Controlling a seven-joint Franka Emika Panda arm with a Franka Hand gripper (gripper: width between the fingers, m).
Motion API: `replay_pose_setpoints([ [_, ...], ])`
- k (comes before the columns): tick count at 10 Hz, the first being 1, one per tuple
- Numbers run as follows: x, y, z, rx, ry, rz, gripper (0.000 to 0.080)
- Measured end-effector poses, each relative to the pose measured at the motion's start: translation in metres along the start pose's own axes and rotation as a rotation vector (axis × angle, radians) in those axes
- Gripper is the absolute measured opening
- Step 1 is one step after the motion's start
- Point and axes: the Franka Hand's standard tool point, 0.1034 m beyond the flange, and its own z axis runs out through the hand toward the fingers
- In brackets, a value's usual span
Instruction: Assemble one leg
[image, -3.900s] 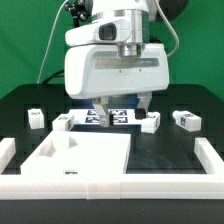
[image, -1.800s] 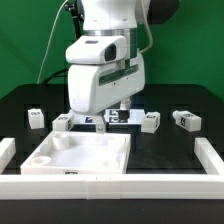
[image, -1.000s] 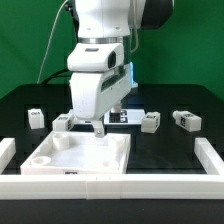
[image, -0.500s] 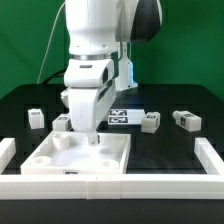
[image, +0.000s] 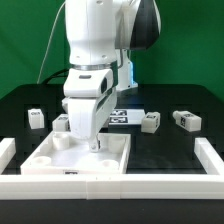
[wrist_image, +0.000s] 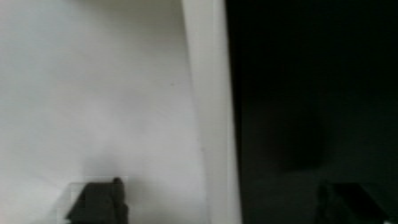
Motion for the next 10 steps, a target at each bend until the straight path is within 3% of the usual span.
replay_pose_setpoints([
  [1,-0.0002,-0.0003,0.0005,0.001,0.0,0.0,0.0429],
  [3,-0.0003,-0.0004,0.0007,0.001,0.0,0.0,0.011],
  [4,0.0,0.0005,0.0001,-0.002,0.0,0.0,0.011],
  [5,0.0001,0.0015,-0.0002,-0.007,0.001,0.001,0.0062],
  [10,0.0001,0.002,-0.0005,-0.009,0.002,0.001,0.0062],
])
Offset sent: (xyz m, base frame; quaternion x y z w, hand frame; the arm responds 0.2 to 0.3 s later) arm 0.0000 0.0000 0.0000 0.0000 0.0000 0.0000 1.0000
